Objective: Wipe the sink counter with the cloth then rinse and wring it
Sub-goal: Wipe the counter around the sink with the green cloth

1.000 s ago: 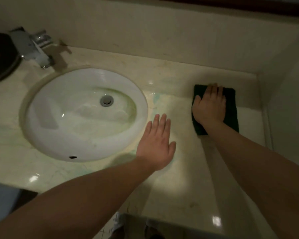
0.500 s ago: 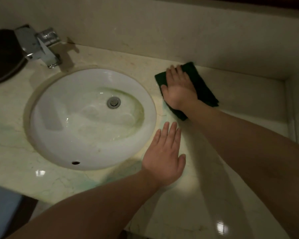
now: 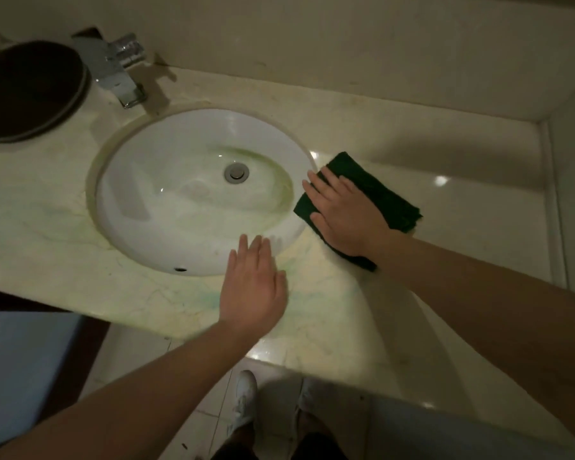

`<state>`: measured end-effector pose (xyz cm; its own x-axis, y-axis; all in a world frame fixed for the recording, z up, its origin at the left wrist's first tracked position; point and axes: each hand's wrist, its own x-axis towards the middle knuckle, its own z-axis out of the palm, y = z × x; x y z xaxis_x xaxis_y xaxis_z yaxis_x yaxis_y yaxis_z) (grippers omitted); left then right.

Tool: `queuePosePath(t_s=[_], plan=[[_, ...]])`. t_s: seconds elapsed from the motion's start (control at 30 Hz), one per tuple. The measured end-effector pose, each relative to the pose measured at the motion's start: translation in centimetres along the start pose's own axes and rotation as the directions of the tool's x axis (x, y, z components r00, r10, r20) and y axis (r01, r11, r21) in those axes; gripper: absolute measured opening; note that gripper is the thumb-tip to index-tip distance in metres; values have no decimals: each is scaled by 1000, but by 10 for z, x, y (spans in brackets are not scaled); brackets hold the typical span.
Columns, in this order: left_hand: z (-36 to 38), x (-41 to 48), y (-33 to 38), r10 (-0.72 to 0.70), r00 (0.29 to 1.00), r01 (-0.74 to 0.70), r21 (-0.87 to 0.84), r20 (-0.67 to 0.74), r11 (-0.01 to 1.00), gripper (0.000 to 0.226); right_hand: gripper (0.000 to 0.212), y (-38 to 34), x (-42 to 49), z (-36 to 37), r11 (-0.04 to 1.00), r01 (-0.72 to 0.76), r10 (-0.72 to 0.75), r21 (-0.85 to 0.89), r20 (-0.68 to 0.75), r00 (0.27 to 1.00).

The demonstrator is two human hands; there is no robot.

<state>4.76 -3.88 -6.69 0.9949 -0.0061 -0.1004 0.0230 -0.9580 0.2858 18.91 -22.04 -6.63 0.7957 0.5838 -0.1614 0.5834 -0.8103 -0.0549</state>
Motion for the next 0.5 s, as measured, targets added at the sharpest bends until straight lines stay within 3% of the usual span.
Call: queuePosePath(t_s=[0.1, 0.2, 0.27, 0.33, 0.43, 0.5], plan=[[1, -18, -22, 93, 992, -101, 104, 83, 989, 65, 65, -48, -50, 8, 997, -62, 60, 56, 32, 998], [-1, -20, -27, 141, 987, -149, 102, 81, 984, 64, 66, -94, -115, 17, 998, -14, 7, 63, 105, 994], [0, -20, -29, 152, 986, -158, 92, 74, 983, 64, 66, -89, -152, 21, 996, -38, 28, 75, 130, 991], [1, -20, -30, 156, 985, -162, 80, 79, 984, 63, 66, -61, -170, 24, 982, -172, 164, 81, 89, 982], [2, -19, -30, 137, 988, -142, 65, 73, 988, 63, 64, -30, -156, 27, 833, -544, 546, 102, 10, 838], [3, -18, -28, 144, 987, -149, 64, 76, 987, 64, 64, -32, -122, 26, 706, -693, 702, 145, -17, 712]])
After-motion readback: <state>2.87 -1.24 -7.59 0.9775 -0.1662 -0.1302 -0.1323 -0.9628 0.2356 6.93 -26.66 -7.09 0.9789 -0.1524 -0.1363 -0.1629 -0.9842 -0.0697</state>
